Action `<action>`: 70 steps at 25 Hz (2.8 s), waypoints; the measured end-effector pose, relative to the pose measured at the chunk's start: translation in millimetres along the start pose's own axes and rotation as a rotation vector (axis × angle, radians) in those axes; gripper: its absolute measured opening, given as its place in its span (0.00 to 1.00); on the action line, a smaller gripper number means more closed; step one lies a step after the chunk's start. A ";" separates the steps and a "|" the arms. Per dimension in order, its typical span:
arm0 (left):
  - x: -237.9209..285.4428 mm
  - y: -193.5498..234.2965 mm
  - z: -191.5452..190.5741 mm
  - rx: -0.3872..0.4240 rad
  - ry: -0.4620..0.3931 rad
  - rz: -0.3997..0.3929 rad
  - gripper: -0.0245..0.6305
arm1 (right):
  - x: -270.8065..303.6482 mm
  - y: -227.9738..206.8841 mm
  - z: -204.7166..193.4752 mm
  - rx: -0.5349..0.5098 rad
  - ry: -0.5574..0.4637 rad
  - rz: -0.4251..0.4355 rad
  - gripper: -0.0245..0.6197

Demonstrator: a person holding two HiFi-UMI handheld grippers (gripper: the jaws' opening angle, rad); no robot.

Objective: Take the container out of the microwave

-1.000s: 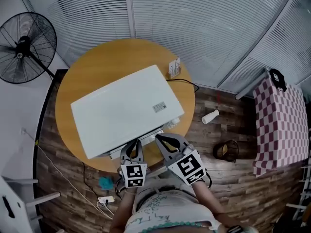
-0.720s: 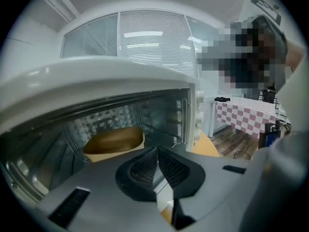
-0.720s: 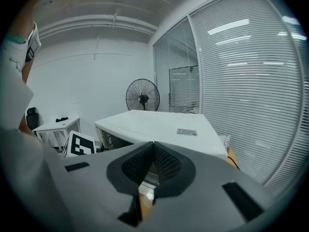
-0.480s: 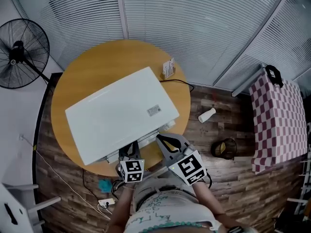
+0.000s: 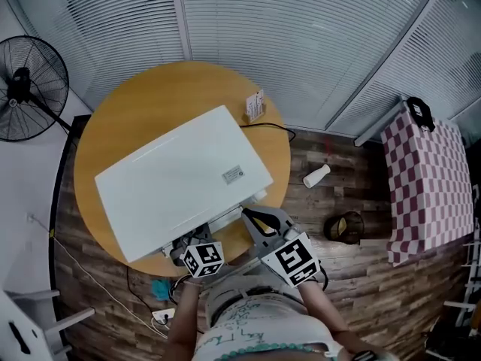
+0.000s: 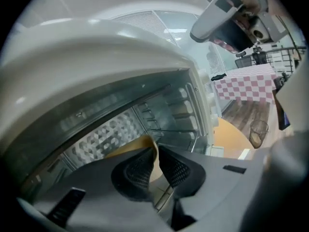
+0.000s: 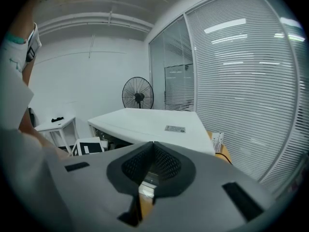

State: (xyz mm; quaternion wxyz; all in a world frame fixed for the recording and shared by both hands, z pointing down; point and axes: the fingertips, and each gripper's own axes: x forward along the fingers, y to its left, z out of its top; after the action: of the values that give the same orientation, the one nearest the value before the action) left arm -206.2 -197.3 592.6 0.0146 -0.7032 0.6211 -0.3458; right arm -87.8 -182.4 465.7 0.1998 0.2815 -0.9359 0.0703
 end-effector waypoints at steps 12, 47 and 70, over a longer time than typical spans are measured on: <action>32.4 6.1 -3.7 0.284 0.051 -0.005 0.30 | -7.0 -13.0 -6.8 0.011 -0.001 -0.028 0.03; 38.7 0.9 -22.6 0.442 0.212 -0.011 0.11 | -23.6 -18.7 -10.4 0.026 -0.006 -0.038 0.03; 14.7 -7.8 -21.1 0.394 0.213 -0.026 0.09 | -33.9 -14.5 -11.3 0.022 -0.032 -0.058 0.03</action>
State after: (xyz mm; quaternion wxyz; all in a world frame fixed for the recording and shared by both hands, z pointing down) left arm -210.2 -199.8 619.0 0.0816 -0.6543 0.5304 -0.5328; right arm -50.2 -174.8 462.2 0.1838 0.3119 -0.9295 0.0702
